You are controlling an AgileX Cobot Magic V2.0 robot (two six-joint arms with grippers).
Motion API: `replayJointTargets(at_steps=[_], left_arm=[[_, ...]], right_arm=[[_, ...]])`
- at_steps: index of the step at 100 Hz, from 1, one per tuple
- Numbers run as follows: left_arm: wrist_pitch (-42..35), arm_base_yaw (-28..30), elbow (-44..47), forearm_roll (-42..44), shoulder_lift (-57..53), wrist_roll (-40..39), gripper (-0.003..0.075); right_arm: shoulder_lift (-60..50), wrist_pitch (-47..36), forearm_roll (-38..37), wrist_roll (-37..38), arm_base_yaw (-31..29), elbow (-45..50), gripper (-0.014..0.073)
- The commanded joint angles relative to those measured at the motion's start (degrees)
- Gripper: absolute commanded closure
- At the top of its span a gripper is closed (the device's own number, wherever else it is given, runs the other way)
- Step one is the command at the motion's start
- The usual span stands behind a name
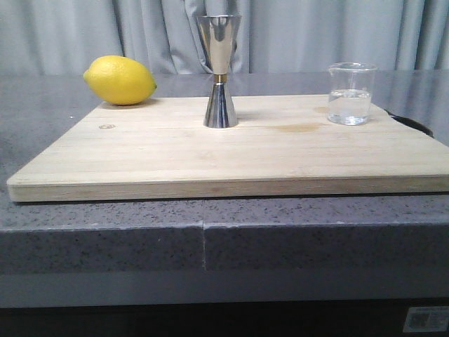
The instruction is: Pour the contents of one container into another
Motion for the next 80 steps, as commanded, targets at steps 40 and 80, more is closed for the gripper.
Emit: replayJointTargets(at_steps=[40,80], left_arm=[[-19.75,-9.22,-2.08,-3.50,2.85,11.66,0.0738],[-36.04,-32.74,8.32,-6.79,5.33,23.21,0.0738]], right_arm=[[-0.46,-11.08,-2.10,-5.50,-0.02,-2.18,0.0666],[-0.46,-20.33,-0.10,-7.87,0.67,5.43,0.0666]])
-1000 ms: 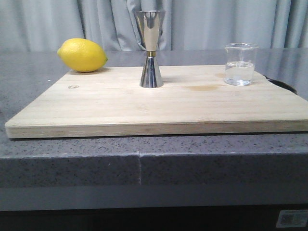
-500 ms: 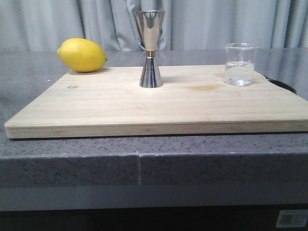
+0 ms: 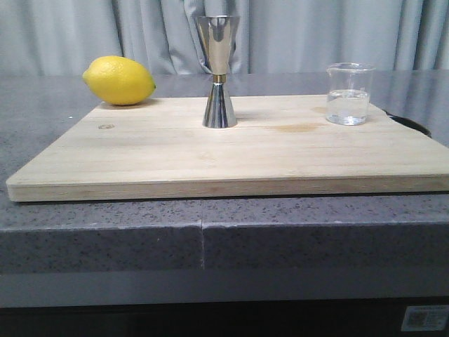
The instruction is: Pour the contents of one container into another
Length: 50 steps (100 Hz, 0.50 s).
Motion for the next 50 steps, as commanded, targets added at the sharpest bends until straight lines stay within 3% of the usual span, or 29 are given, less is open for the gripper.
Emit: replayJointTargets(at_steps=[1,21,40,50], left_arm=[[-9.99,-5.19,1.72,-1.08,-1.19,0.37,0.0738],[-17.72,-12.22,8.36,-0.82,-1.19,-2.70,0.0737],[-16.94,-13.28,10.51,-2.01,-1.19,-9.13,0.0736],[-16.37,-13.28,10.45,-2.24,-1.19,-9.13,0.0694]], right_arm=[[-0.71,-8.36,0.71,-0.72,0.68,1.65,0.0666],[-0.71,-14.81,0.71,-0.72,5.49,7.26,0.0666],[-0.71,-15.08,0.32,-0.72,9.74,7.81,0.0665],[-0.71,-14.35,0.05,-0.72,9.97,7.81,0.0664]])
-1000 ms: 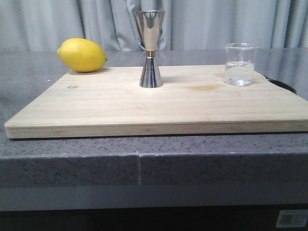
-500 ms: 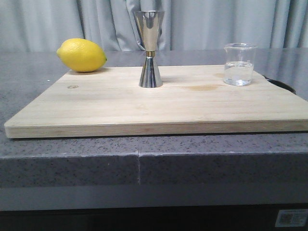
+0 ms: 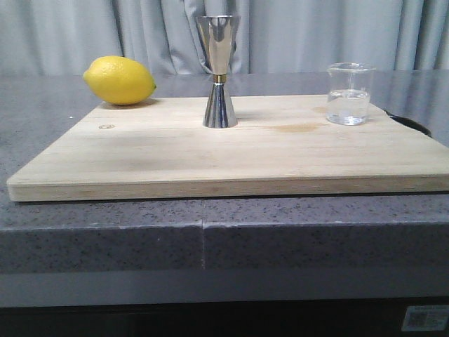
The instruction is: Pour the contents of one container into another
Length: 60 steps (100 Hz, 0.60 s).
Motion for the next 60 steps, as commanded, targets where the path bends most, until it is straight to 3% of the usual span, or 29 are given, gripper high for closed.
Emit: replayJointTargets(at_steps=[1,9,19,35,46,60], left_arm=[[-3.80,-0.56,-1.51,-0.69,-1.27,-1.40,0.0689],[-3.80,-0.56,-1.51,-0.24,-1.27,-1.28,0.0628],[-3.80,-0.56,-1.51,0.31,-1.27,-1.28,0.0479],[-5.99,-0.56,-1.51,-0.36,-1.27,-1.28,0.0215],[-7.85,-0.56,-1.51,-1.87,-1.27,-1.28,0.0127],[-8.53,-0.56,-1.51,-3.39,-1.27,-1.28,0.0118]], right_arm=[[-0.75,-4.00,-0.47,-0.51,0.23,-1.66,0.0663],[-0.75,-3.13,-0.47,-0.51,0.23,-1.66,0.0627],[-0.75,-3.65,-0.47,-0.51,0.23,-1.66,0.0518],[-0.75,-4.75,-0.47,-0.51,0.23,-1.66,0.0164],[-0.75,-6.27,-0.10,-0.51,0.23,-1.66,-0.0058],[-0.75,-6.64,-0.10,-0.51,0.23,-1.66,-0.0057]])
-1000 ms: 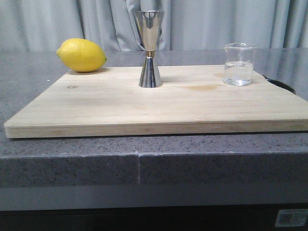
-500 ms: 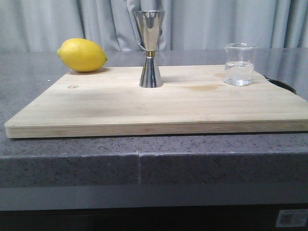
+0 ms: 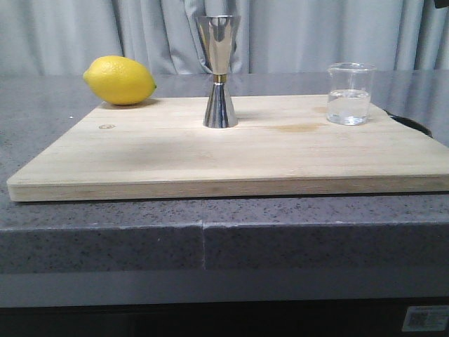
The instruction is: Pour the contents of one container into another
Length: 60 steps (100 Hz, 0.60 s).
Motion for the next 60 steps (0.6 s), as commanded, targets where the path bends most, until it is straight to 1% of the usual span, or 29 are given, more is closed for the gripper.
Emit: replayJointTargets(at_steps=[1,12,19,31,39,50,60], left_arm=[[-4.89,-0.56,-1.62,-0.86,-1.27,-0.67,0.0120],[-6.13,-0.56,-1.62,-0.89,-1.27,-0.94,0.0127],[-6.13,-0.97,-1.62,-1.03,-1.17,-2.00,0.0148],[-3.74,-0.62,-1.62,-0.81,0.27,-1.86,0.0156],[-1.14,0.15,-1.62,3.31,2.14,-1.86,0.0157],[-0.76,0.27,-1.62,7.22,4.42,-1.86,0.0158],[-1.01,0.27,-1.62,7.96,5.16,-2.22,0.0197]], right_arm=[[-0.75,-4.89,-0.10,-0.46,0.13,-1.66,-0.0055],[-0.75,-4.89,-0.10,-0.46,0.13,-1.66,-0.0055],[-0.64,-4.89,-0.10,-0.46,0.13,-1.66,-0.0055],[-0.39,-4.39,-0.10,-0.46,0.13,-1.66,-0.0055],[-0.18,-3.67,-0.10,-0.46,0.13,-1.66,-0.0055],[-0.05,-1.93,-0.10,-0.46,0.67,-1.66,-0.0055],[-0.05,-1.11,-0.10,-0.46,0.67,-1.66,-0.0055]])
